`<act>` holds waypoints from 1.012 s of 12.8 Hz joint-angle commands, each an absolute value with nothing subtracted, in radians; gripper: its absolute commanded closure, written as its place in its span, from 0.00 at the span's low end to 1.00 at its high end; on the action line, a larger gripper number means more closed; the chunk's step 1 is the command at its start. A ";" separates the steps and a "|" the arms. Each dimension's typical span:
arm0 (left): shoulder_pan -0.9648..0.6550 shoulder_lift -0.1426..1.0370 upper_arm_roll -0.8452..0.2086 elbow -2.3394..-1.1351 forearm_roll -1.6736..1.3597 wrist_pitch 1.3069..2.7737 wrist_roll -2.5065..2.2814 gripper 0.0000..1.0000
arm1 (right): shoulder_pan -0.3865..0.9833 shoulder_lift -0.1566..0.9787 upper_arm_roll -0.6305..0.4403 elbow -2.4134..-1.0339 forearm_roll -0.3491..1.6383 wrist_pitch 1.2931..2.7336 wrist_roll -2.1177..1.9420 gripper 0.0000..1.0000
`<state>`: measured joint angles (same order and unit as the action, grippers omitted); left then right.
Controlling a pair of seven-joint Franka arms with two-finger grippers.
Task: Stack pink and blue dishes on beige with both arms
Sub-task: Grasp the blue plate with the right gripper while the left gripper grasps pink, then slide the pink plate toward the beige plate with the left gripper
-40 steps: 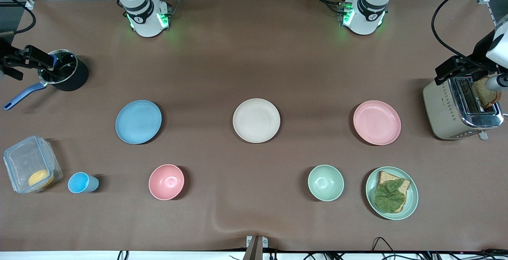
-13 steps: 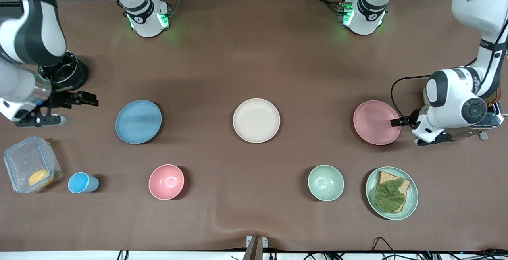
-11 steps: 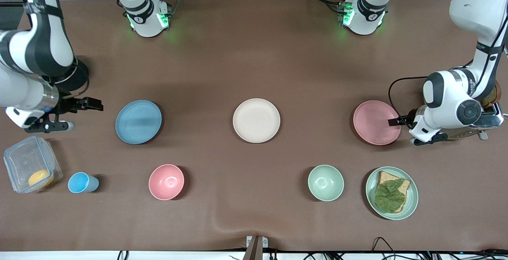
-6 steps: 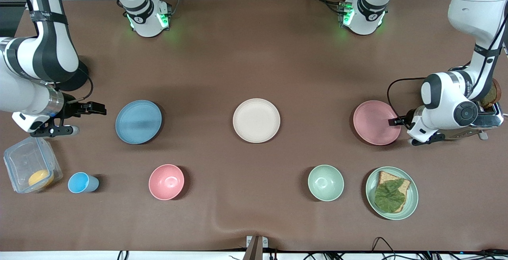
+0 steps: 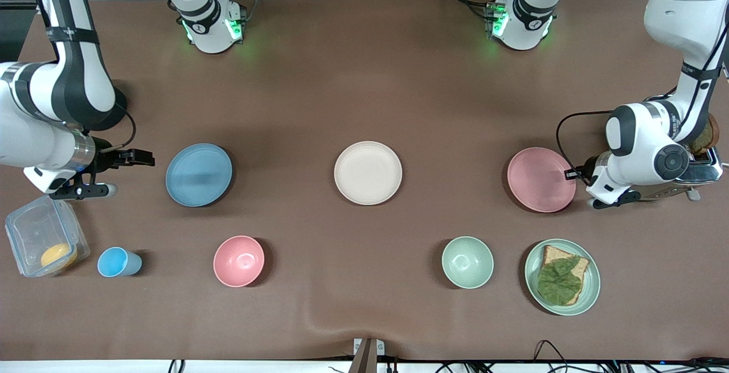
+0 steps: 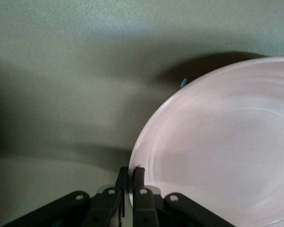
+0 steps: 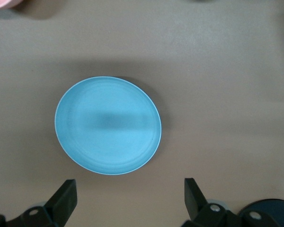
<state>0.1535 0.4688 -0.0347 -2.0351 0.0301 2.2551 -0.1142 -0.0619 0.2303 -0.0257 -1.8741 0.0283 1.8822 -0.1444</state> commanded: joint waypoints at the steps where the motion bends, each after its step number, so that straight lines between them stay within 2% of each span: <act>1: 0.164 0.418 -0.067 -2.042 -0.005 2.260 -0.106 1.00 | -0.100 0.251 -0.021 -1.891 0.031 1.888 -0.150 0.00; 4: 0.163 0.322 -0.174 -2.025 -0.125 2.194 -0.120 1.00 | -0.149 0.307 -0.021 -1.899 0.031 1.901 -0.152 0.00; 6: 0.161 0.281 -0.253 -2.022 -0.190 2.186 -0.126 1.00 | -0.167 0.348 -0.021 -1.943 0.031 1.977 -0.153 0.00; 9: 0.109 0.320 -0.362 -1.968 -0.207 2.186 -0.300 1.00 | -0.175 0.388 -0.017 -2.052 0.040 2.155 -0.156 0.00; 13: -0.089 0.402 -0.365 -1.856 -0.201 2.189 -0.607 1.00 | -0.160 0.472 -0.015 -2.092 0.091 2.282 -0.160 0.00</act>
<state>-0.0274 0.3370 -0.3705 -1.9367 -0.1901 2.1986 -0.5080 -0.1578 0.4468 -0.0199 -2.0778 0.0672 2.2372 -0.1456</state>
